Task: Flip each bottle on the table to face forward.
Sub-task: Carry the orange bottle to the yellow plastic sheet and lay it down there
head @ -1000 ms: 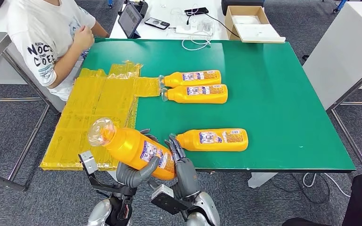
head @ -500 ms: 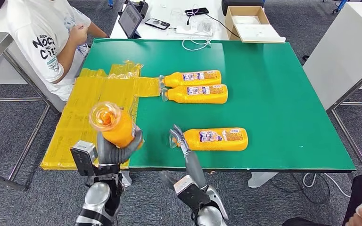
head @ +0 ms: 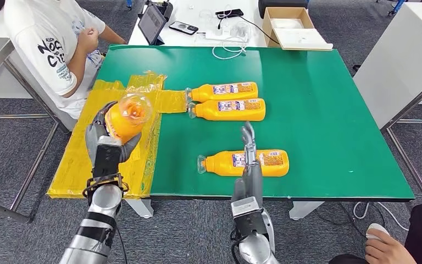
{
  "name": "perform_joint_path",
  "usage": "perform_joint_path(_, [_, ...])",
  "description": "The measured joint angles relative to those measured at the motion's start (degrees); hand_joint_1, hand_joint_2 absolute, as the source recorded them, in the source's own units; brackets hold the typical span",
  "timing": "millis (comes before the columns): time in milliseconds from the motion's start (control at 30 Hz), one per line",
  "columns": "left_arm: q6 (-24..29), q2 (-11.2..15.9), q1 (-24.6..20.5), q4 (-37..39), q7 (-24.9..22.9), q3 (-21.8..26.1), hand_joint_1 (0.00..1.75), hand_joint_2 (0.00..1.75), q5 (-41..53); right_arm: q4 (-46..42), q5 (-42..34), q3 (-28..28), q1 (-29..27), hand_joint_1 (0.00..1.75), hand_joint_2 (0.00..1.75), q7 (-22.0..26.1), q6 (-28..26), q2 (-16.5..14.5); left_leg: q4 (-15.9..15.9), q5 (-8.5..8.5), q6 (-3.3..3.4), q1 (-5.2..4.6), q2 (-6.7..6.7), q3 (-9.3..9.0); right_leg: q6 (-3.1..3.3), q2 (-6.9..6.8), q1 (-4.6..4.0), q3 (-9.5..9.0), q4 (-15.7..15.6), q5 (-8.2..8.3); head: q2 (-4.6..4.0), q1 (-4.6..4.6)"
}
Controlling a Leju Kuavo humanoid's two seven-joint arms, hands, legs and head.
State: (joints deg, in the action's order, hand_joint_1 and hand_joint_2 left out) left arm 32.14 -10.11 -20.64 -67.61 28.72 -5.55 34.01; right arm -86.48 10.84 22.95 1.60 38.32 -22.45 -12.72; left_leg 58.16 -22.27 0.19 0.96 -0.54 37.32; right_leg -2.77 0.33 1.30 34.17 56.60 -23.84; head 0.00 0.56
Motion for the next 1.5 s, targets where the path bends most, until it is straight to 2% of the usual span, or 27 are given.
perform_joint_path(133, [-0.28, 3.83, -8.52, 13.12, -9.00, 0.11, 1.75, 1.75, 16.48, -1.21, -2.12, -1.10, 0.75, 0.00, 0.00, 0.73, -1.24, -0.40, 0.00, 0.10, -0.08, 0.08, 0.07, 0.00, 0.09, 0.04, -0.09, 0.03, 0.02, 0.16, 0.00, 0.01])
perform_joint_path(267, [-0.43, 5.90, -13.19, 22.13, -10.23, 0.11, 1.75, 1.75, 19.15, -1.98, -2.66, -1.93, 0.87, 0.00, 0.00, 0.81, -1.31, -0.51, 0.00, 0.11, -0.09, 0.08, 0.11, 0.01, 0.07, 0.09, -0.09, 0.06, 0.03, 0.20, 0.00, 0.02])
perform_joint_path(433, [-0.39, 6.98, -15.37, 27.20, -10.34, 0.10, 1.75, 1.75, 19.41, -2.32, -2.70, -2.37, 0.90, 0.00, 0.00, 0.83, -1.31, -0.72, 0.00, 0.11, -0.09, 0.08, 0.07, 0.06, 0.06, 0.08, -0.09, 0.08, 0.03, 0.18, 0.00, 0.01])
perform_joint_path(833, [-0.38, 7.60, -16.50, 30.48, -10.34, 0.10, 1.75, 1.75, 19.41, -2.45, -2.71, -3.03, 0.91, 0.00, 0.00, 0.83, -1.31, -0.89, 0.00, 0.11, -0.09, 0.08, 0.07, 0.08, 0.06, 0.08, -0.09, 0.09, 0.03, 0.18, 0.00, 0.01])
perform_joint_path(1500, [-0.38, 7.82, -16.93, 31.56, -10.34, 0.10, 1.75, 1.75, 19.41, -2.45, -2.71, -3.48, 1.12, 0.00, 0.00, 0.83, -1.31, -0.92, 0.00, 0.11, -0.09, 0.08, 0.07, 0.09, 0.06, 0.08, -0.09, 0.10, 0.03, 0.18, 0.00, 0.01])
